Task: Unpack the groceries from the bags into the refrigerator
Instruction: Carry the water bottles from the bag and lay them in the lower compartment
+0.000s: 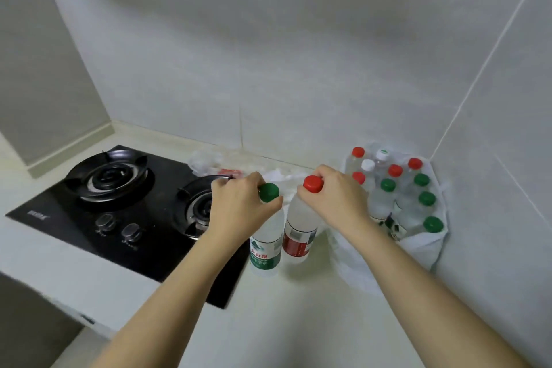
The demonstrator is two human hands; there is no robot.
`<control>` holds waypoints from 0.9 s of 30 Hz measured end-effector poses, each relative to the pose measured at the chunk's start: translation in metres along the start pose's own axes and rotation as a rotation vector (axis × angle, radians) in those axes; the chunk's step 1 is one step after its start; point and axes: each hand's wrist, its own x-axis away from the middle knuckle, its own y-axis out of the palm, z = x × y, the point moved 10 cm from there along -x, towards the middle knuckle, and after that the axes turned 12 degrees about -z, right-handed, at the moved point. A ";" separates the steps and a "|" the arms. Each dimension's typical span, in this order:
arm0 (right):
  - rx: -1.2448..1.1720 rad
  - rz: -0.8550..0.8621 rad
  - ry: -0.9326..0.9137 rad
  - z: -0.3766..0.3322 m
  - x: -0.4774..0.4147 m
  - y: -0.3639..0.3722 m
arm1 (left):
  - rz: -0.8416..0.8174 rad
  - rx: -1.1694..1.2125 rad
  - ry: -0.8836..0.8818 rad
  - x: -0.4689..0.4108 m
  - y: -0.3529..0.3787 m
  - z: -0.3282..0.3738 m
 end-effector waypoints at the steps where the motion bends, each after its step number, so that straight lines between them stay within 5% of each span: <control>1: 0.003 -0.032 0.000 0.002 0.004 0.016 | -0.023 -0.019 -0.025 0.009 0.011 -0.011; 11: 0.055 -0.193 -0.013 0.016 0.023 0.104 | -0.042 -0.035 -0.215 0.062 0.061 -0.078; 27: -0.072 -0.094 -0.055 0.027 0.029 0.119 | 0.037 0.127 -0.174 0.078 0.079 -0.073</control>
